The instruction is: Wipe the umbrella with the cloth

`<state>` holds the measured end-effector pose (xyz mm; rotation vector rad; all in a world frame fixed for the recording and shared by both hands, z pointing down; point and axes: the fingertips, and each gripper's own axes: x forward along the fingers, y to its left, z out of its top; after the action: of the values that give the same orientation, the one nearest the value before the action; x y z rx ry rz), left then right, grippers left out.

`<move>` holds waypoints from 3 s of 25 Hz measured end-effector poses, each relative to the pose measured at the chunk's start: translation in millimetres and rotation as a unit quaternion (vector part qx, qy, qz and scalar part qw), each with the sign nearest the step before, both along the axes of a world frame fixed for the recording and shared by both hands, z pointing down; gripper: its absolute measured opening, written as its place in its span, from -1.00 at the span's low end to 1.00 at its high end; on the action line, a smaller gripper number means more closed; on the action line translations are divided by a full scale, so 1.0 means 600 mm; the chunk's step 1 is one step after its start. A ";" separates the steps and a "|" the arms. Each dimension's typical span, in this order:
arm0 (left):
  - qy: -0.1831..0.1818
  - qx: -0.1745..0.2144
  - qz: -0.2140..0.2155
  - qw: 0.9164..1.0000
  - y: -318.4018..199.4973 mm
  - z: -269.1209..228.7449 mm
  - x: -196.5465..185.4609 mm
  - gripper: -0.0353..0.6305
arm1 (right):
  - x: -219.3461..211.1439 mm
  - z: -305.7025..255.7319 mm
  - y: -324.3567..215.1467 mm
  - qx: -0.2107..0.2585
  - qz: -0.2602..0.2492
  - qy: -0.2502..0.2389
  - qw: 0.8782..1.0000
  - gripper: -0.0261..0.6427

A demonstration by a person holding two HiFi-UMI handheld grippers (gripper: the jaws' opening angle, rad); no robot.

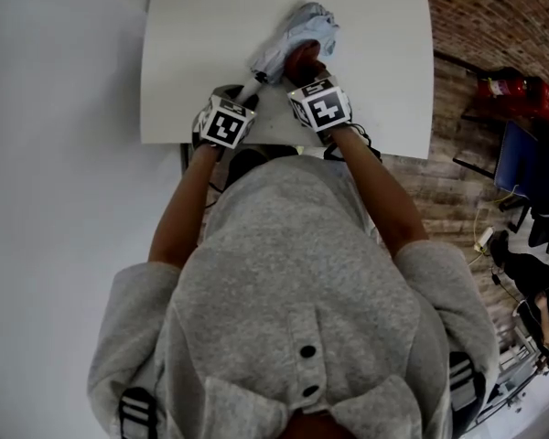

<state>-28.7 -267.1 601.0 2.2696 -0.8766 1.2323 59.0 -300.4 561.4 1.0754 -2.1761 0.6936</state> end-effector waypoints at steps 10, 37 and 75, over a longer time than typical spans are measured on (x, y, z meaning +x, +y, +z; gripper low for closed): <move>0.011 0.006 0.000 1.000 0.002 -0.003 0.005 -0.42 | -0.040 -0.011 0.020 -0.011 -0.034 -0.011 0.999 -0.64; 0.023 0.012 0.001 1.000 0.004 -0.009 0.005 -0.43 | -0.057 -0.076 -0.067 -0.045 -0.157 -0.048 0.985 -0.64; 0.005 0.010 -0.013 1.000 0.005 -0.004 -0.001 -0.43 | 0.233 -0.126 -0.289 0.119 -0.030 0.239 0.963 -0.63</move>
<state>-29.4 -264.3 598.9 2.2703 -0.9150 1.2066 198.9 -473.8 486.1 1.1511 -1.8841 0.1197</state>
